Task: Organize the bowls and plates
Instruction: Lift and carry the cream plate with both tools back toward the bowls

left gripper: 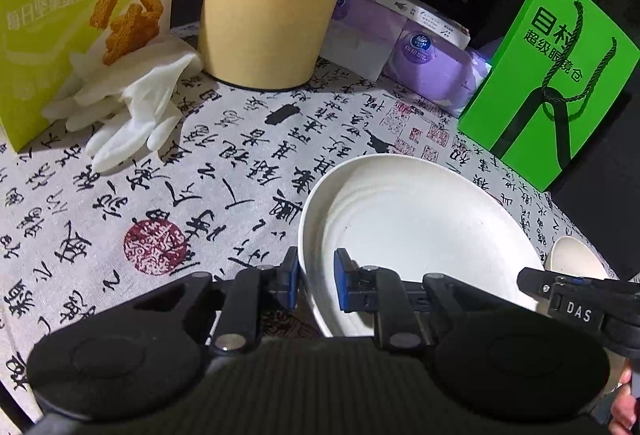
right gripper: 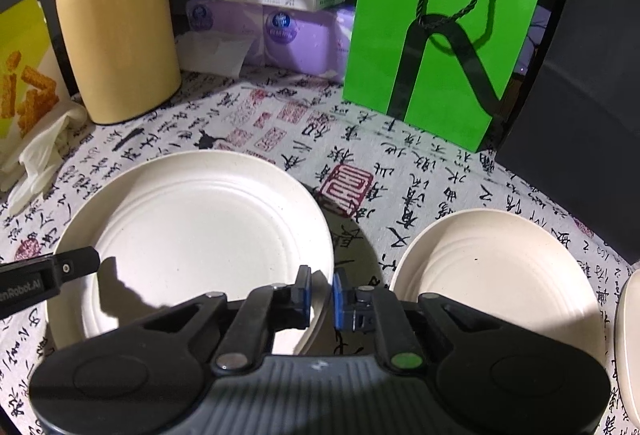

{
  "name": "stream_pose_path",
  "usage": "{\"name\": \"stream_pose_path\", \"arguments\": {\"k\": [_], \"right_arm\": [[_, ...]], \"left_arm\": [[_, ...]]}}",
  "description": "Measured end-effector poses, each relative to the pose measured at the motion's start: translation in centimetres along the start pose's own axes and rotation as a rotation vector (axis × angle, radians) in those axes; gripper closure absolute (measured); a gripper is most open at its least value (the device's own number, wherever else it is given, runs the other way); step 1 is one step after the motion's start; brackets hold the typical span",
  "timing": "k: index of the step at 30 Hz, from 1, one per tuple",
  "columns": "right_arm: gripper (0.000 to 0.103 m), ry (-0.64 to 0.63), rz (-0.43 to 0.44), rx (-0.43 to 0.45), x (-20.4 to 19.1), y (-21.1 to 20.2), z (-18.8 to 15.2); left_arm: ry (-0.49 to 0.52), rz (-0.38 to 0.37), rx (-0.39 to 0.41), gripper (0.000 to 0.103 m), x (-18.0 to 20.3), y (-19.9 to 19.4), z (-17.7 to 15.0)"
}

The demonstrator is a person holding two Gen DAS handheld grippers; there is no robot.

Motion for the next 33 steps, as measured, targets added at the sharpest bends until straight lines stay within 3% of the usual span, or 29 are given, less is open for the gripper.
{"name": "stream_pose_path", "arguments": {"k": [15, 33], "right_arm": [[0.094, 0.087, 0.002, 0.166, 1.1, -6.7, -1.3], [0.094, 0.191, 0.000, 0.294, 2.6, -16.2, -5.6]], "left_arm": [[0.039, -0.039, 0.116, 0.086, 1.8, -4.7, 1.0], [0.128, -0.077, 0.192, 0.086, 4.1, -14.5, -1.0]]}}
Point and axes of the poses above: each gripper's, at about its wrist camera, not at the fingertips, and y roughly the way its jaws point, x to its right, z to its top, the point moved 8 cm from there along y, roughly the way its jaws point, and after that the axes turned 2 degrees about x, right-handed, at the moved point
